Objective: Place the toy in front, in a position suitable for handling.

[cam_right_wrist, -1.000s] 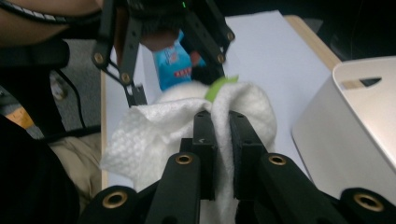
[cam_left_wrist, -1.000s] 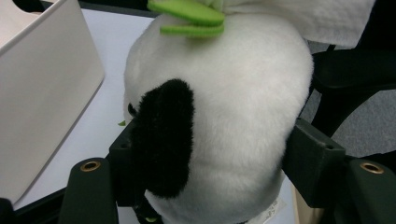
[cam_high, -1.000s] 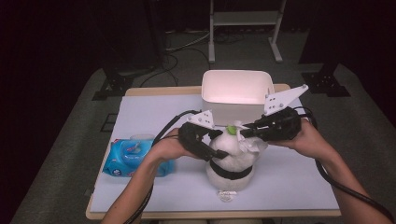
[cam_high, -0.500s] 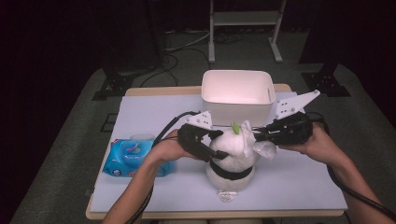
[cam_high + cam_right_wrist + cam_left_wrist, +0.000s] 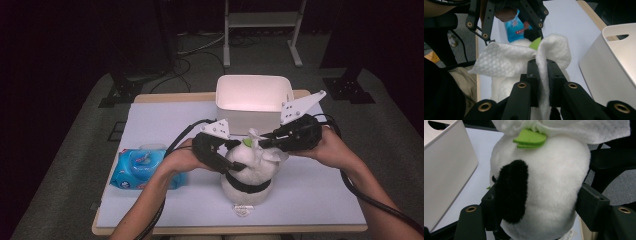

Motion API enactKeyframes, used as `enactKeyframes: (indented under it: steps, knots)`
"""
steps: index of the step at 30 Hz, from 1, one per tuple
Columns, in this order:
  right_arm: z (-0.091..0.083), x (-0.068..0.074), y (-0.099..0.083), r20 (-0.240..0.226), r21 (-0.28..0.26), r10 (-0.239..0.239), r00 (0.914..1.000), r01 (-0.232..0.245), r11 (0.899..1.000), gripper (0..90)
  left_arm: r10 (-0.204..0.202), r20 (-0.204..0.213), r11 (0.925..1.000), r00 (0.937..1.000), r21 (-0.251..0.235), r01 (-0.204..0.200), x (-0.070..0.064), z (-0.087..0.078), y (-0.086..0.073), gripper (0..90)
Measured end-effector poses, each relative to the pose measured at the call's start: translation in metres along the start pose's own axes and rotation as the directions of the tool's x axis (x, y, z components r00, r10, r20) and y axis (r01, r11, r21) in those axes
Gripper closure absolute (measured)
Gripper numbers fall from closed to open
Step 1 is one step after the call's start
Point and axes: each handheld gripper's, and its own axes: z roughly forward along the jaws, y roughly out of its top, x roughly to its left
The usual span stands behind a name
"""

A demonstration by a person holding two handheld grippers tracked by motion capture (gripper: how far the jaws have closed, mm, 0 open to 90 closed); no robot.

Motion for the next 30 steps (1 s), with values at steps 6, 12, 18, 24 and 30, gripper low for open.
enactKeyframes:
  steps: [6, 12, 18, 24, 30]
  knots:
    - [0.001, -0.002, -0.01, 0.002, 0.011, 0.02, 0.9998, -0.02, 1.0, 81.6, -0.022, 0.004, 0.9996, 0.9998, -0.017, 0.022, 0.002, 0.002, -0.003, 23.0]
    - [-0.001, -0.002, -0.016, 0.009, 0.027, 0.027, 0.9996, -0.028, 0.999, 81.4, -0.039, 0.011, 0.9986, 0.9992, -0.036, 0.039, 0.003, 0.004, -0.008, 17.2]
    - [-0.008, -0.001, -0.027, 0.017, 0.03, 0.037, 0.9992, -0.037, 0.999, 81.4, -0.051, 0.029, 0.9986, 0.9983, -0.013, 0.051, 0.005, 0.012, -0.018, 13.5]
    - [-0.01, 0.002, -0.032, 0.017, 0.034, 0.04, 0.9991, -0.041, 0.999, 81.4, -0.07, 0.075, 0.997, 0.9947, -0.029, 0.072, 0.008, 0.021, -0.023, 10.8]
    - [-0.011, 0.002, -0.034, 0.017, 0.028, 0.043, 0.9989, -0.044, 0.999, 81.4, -0.062, 0.087, 0.9972, 0.9943, -0.037, 0.065, 0.01, 0.021, -0.022, 19.2]
